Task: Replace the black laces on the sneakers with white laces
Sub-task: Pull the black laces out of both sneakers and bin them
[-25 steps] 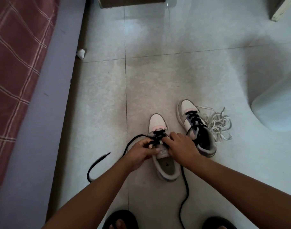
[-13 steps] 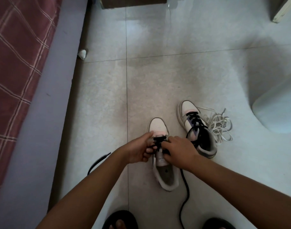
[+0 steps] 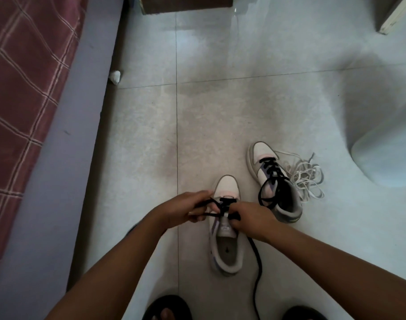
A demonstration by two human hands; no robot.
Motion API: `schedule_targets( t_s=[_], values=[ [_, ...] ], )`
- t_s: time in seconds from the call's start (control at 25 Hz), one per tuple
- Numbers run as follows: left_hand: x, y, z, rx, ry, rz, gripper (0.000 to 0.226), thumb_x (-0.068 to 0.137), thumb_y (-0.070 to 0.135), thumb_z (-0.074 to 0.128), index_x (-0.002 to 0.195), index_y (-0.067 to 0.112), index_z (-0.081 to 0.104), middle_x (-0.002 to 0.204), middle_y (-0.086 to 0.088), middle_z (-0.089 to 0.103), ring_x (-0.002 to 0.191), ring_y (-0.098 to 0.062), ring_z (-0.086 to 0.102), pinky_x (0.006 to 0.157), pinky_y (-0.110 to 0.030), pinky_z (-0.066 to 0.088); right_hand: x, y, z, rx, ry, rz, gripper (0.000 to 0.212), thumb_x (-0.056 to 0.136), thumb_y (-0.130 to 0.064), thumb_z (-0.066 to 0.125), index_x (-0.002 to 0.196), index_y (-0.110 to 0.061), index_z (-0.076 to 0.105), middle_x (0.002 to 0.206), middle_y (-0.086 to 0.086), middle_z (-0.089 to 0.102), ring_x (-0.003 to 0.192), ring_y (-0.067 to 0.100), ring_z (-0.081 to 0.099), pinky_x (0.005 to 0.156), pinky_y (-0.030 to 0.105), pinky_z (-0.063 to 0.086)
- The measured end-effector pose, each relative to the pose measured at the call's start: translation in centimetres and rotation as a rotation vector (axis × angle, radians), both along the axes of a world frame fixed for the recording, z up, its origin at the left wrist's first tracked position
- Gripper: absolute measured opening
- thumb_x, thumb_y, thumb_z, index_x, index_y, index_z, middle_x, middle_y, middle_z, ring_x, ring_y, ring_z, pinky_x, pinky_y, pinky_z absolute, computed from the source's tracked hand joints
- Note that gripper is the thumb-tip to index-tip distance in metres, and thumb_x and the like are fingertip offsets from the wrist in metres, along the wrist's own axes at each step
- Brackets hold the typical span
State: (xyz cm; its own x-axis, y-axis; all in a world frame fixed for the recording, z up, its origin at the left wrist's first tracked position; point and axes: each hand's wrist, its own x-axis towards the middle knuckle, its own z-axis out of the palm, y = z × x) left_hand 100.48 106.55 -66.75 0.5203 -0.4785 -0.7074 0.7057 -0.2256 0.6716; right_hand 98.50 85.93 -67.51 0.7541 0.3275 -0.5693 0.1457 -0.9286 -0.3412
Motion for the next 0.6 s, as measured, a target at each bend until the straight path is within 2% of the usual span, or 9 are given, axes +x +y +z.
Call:
schedule_targets(
  t_s=[0.12, 0.2, 0.24, 0.32, 0.36, 0.4, 0.44, 0.52, 0.6],
  values=[
    [-0.6, -0.6, 0.0, -0.100, -0.096, 0.439, 0.054, 0.090, 0.036, 0.047, 0.041, 0.015, 0.056, 0.037, 0.002, 0.035, 0.054, -0.015, 0.046, 0.078, -0.029, 0.038, 0.0, -0.7, 0.1, 0.046, 0.073, -0.104, 0.030, 0.085, -0.028, 0.053, 0.115, -0.027, 0.053, 0.115, 0.003, 0.063, 0.107, 0.025, 0.059, 0.077, 0.031, 0.045],
    [-1.0, -0.3, -0.3, -0.216, 0.006, 0.720, 0.059, 0.090, 0.030, 0.046, 0.032, 0.016, 0.047, 0.035, -0.001, 0.033, 0.056, -0.019, 0.041, 0.084, -0.031, 0.039, 0.1, -0.7, 0.4, 0.090, 0.101, -0.135, 0.034, 0.085, -0.026, 0.053, 0.119, -0.029, 0.054, 0.116, 0.002, 0.063, 0.108, 0.023, 0.059, 0.082, 0.032, 0.048],
    [-1.2, 0.0, -0.1, -0.276, 0.045, 0.728, 0.058, 0.089, 0.031, 0.044, 0.035, 0.015, 0.051, 0.033, 0.000, 0.029, 0.051, -0.018, 0.038, 0.076, -0.028, 0.041, 0.2, -0.5, 0.4, 0.083, 0.091, -0.109, 0.034, 0.085, -0.027, 0.053, 0.119, -0.029, 0.054, 0.117, 0.001, 0.063, 0.108, 0.024, 0.058, 0.081, 0.032, 0.048],
    [-1.2, 0.1, 0.9, -0.203, 0.054, 0.392, 0.054, 0.095, 0.033, 0.036, 0.062, 0.008, 0.070, 0.031, 0.004, 0.024, 0.036, -0.011, 0.028, 0.053, -0.022, 0.035, 0.3, -0.1, 0.3, 0.005, 0.029, -0.015, 0.031, 0.087, -0.029, 0.051, 0.118, -0.028, 0.053, 0.119, 0.002, 0.061, 0.109, 0.025, 0.058, 0.076, 0.031, 0.043],
    [-1.2, 0.0, 1.4, -0.138, 0.014, 0.178, 0.049, 0.098, 0.032, 0.034, 0.079, 0.008, 0.072, 0.032, 0.006, 0.025, 0.033, -0.008, 0.024, 0.048, -0.021, 0.030, 0.2, 0.1, 0.2, -0.035, 0.005, 0.019, 0.029, 0.088, -0.030, 0.051, 0.117, -0.027, 0.052, 0.119, 0.003, 0.059, 0.108, 0.025, 0.057, 0.074, 0.030, 0.041],
    [-0.9, 0.0, 1.6, -0.112, -0.043, 0.073, 0.042, 0.098, 0.029, 0.037, 0.088, 0.010, 0.072, 0.034, 0.008, 0.027, 0.034, -0.006, 0.024, 0.047, -0.020, 0.029, 0.1, 0.3, 0.1, -0.059, -0.003, 0.038, 0.029, 0.088, -0.031, 0.050, 0.116, -0.026, 0.052, 0.120, 0.004, 0.058, 0.108, 0.026, 0.057, 0.072, 0.030, 0.039],
    [-0.5, 0.2, 2.0, -0.128, -0.083, 0.117, 0.036, 0.096, 0.028, 0.041, 0.089, 0.013, 0.072, 0.037, 0.008, 0.032, 0.035, -0.006, 0.028, 0.050, -0.020, 0.031, 0.0, 0.3, 0.0, -0.072, 0.002, 0.042, 0.029, 0.088, -0.031, 0.050, 0.117, -0.024, 0.051, 0.121, 0.005, 0.057, 0.109, 0.027, 0.056, 0.073, 0.030, 0.039],
    [0.3, 1.3, 2.7, -0.265, -0.069, 0.491, 0.032, 0.090, 0.029, 0.045, 0.077, 0.021, 0.073, 0.050, 0.006, 0.053, 0.049, -0.007, 0.050, 0.060, -0.025, 0.036, -0.1, 0.1, 0.0, -0.066, 0.020, 0.022, 0.030, 0.089, -0.030, 0.050, 0.118, -0.022, 0.051, 0.121, 0.007, 0.057, 0.109, 0.028, 0.056, 0.078, 0.032, 0.044],
    [0.7, 2.5, 2.3, -0.344, -0.047, 0.799, 0.039, 0.093, 0.024, 0.042, 0.069, 0.022, 0.073, 0.085, 0.006, 0.071, 0.086, -0.008, 0.063, 0.074, -0.027, 0.039, -0.2, -0.3, -0.1, -0.036, 0.037, -0.020, 0.031, 0.089, -0.029, 0.049, 0.119, -0.021, 0.051, 0.121, 0.008, 0.058, 0.109, 0.028, 0.057, 0.081, 0.034, 0.046]
  ],
)
